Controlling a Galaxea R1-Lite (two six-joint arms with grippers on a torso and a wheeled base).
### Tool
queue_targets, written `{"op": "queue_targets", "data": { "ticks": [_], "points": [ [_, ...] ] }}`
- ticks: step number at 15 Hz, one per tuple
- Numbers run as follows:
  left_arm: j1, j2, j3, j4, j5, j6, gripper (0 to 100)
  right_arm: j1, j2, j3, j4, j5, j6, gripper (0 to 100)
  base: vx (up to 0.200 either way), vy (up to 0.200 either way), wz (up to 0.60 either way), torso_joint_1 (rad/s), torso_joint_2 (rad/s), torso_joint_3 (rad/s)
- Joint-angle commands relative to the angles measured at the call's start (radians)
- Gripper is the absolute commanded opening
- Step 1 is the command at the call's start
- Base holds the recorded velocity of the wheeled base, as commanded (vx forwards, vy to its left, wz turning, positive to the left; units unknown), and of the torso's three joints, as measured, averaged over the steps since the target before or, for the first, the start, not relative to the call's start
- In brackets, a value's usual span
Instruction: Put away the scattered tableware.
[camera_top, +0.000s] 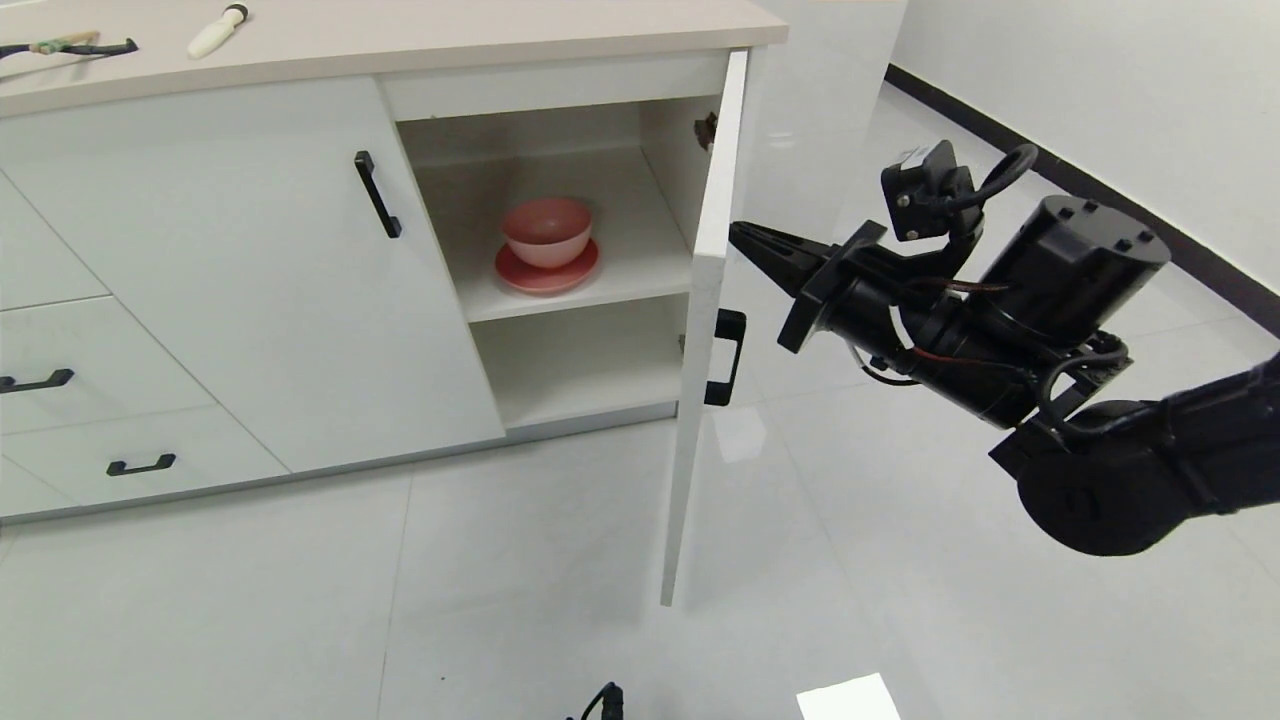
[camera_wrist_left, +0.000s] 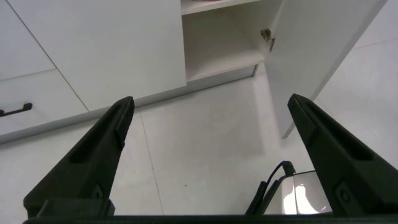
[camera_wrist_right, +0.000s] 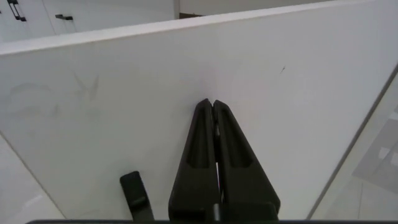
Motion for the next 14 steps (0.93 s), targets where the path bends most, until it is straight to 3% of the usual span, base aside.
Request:
{"op": "queue_targets", "data": {
  "ticks": [1,14],
  "points": [
    [0.000,0.002,0.000,0.000,0.000,0.000,100,0.019,0.041,-0.027,-0.014,0.000,0.000,0,0.000,0.000,0.00,0.000,0.00,0.000],
    [0.000,0.002,0.000,0.000,0.000,0.003,100,0.055,0.200,-0.179,-0.046,0.002,0.016,0,0.000,0.000,0.00,0.000,0.00,0.000]
  ]
}}
